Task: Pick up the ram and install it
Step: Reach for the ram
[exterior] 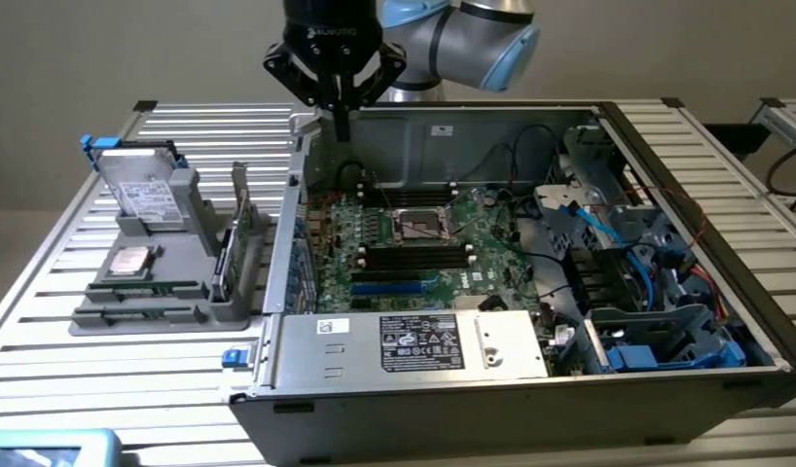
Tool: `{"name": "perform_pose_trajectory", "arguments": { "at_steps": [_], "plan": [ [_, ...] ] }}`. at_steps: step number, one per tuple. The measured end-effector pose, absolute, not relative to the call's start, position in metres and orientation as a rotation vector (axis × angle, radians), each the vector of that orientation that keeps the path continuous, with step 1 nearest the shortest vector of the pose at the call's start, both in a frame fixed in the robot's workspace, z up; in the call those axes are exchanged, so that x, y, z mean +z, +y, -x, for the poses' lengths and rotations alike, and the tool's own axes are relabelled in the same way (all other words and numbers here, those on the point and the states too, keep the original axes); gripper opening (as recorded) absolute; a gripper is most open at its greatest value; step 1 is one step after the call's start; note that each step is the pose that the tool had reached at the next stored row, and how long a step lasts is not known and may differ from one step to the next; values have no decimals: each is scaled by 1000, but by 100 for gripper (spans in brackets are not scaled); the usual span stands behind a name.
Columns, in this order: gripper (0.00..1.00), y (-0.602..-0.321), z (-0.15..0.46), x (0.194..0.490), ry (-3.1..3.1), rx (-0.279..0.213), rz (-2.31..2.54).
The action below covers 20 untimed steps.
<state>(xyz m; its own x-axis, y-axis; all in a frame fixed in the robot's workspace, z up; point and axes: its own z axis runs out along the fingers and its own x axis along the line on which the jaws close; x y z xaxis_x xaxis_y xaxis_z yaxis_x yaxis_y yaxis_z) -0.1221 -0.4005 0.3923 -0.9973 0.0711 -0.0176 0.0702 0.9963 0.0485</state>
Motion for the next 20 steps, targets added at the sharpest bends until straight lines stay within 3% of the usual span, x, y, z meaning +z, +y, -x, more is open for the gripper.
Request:
{"name": "perform_pose_trajectory", "arguments": {
  "at_steps": [20],
  "plan": [
    [11, -416, 189, 379, 3136, 74, -112]
  ]
}}
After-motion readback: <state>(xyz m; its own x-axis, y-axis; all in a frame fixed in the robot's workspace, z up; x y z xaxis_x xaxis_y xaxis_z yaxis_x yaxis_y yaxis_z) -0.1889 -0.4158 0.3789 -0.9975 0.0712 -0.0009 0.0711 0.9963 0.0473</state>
